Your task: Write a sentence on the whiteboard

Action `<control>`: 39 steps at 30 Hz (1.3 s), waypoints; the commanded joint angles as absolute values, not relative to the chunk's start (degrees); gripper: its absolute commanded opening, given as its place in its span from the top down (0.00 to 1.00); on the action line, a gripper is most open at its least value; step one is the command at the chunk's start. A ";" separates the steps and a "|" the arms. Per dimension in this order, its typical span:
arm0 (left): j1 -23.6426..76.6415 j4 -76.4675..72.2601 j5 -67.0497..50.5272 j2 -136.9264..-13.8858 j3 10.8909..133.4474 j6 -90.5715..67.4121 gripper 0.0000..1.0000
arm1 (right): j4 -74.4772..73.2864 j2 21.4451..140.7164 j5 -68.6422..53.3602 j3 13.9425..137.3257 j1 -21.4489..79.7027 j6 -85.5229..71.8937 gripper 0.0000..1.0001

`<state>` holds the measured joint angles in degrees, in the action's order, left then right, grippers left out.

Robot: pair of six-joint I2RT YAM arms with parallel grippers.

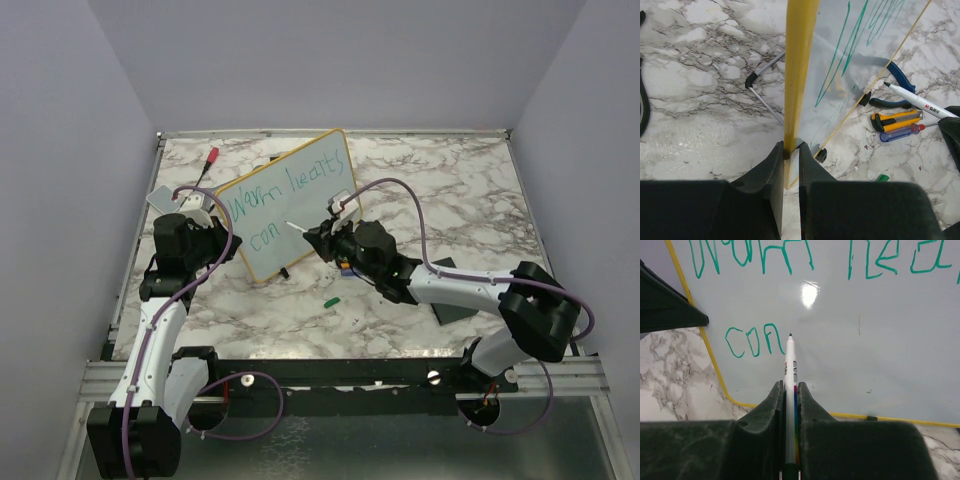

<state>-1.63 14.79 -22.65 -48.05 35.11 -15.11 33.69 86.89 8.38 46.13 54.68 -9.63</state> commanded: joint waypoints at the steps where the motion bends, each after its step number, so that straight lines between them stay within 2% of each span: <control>1: -1.64 14.75 -21.51 -47.81 35.55 -15.11 1.00 | 33.87 88.37 10.31 48.95 54.15 -7.55 0.99; 21: -1.63 14.66 -21.58 -47.81 35.60 -15.09 1.00 | 33.36 93.75 8.85 51.82 54.05 -7.70 0.99; 39: -1.67 14.66 -21.65 -47.83 35.60 -15.05 1.00 | 32.52 92.64 8.09 45.92 54.14 -11.26 0.99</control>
<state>-1.63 14.83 -22.63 -48.05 35.11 -15.11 33.30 92.29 8.08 46.13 54.30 -10.59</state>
